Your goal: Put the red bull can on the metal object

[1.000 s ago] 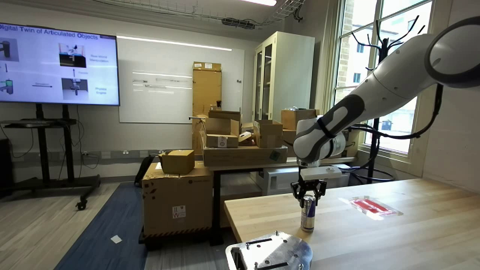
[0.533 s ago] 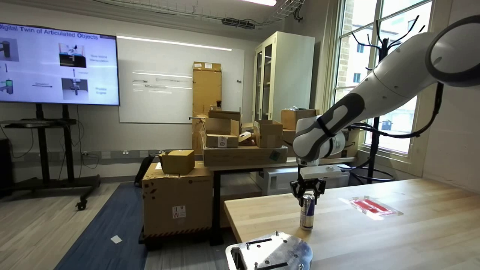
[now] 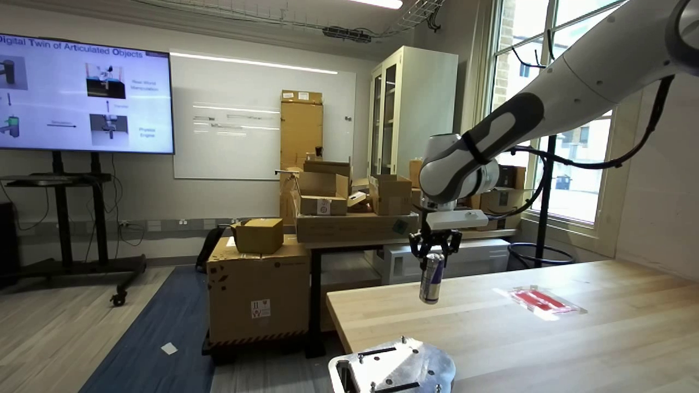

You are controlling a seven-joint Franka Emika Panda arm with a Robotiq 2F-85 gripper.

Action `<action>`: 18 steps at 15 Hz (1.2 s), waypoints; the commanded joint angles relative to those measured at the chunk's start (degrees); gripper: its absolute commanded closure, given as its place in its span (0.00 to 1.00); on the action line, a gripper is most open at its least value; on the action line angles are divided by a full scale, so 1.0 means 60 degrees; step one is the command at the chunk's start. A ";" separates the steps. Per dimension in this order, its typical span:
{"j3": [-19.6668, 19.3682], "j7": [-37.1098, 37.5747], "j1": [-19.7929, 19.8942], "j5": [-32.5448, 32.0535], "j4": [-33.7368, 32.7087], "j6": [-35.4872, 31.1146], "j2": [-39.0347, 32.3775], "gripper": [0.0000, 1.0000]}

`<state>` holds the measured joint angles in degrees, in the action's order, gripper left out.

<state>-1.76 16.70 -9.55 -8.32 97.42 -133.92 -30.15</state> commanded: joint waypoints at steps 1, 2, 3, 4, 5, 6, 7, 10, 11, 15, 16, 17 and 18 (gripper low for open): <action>0.0087 0.0095 -0.0357 -0.0244 0.0608 0.0200 0.0790 0.66; 0.0178 0.0096 -0.0474 -0.0232 0.0671 0.0225 0.0782 0.66; 0.0257 0.0087 -0.0594 -0.0256 0.0777 0.0231 0.0786 0.66; 0.0281 0.0191 -0.0786 -0.0390 0.0869 0.0268 0.0762 0.66; 0.0374 0.0199 -0.0938 -0.0443 0.0970 0.0296 0.0721 0.66; 0.0457 0.0174 -0.1077 -0.0490 0.1101 0.0289 0.0717 0.66; 0.0499 0.0258 -0.1292 -0.0643 0.1246 0.0287 0.0697 0.66; 0.0602 0.0394 -0.1718 -0.0995 0.1664 0.0316 0.0765 0.66; 0.0649 0.0393 -0.1782 -0.1006 0.1780 0.0295 0.0794 0.66; 0.0671 0.0458 -0.1968 -0.1168 0.2145 0.0236 0.0825 0.66; 0.0687 0.0418 -0.1968 -0.1171 0.2200 0.0200 0.0784 0.66; 0.0730 0.0331 -0.1924 -0.1117 0.2254 0.0116 0.0726 0.66; 0.0754 0.0316 -0.1907 -0.1075 0.2262 0.0124 0.0658 0.66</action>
<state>1.96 17.91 -21.40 -13.86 109.65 -133.67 -27.30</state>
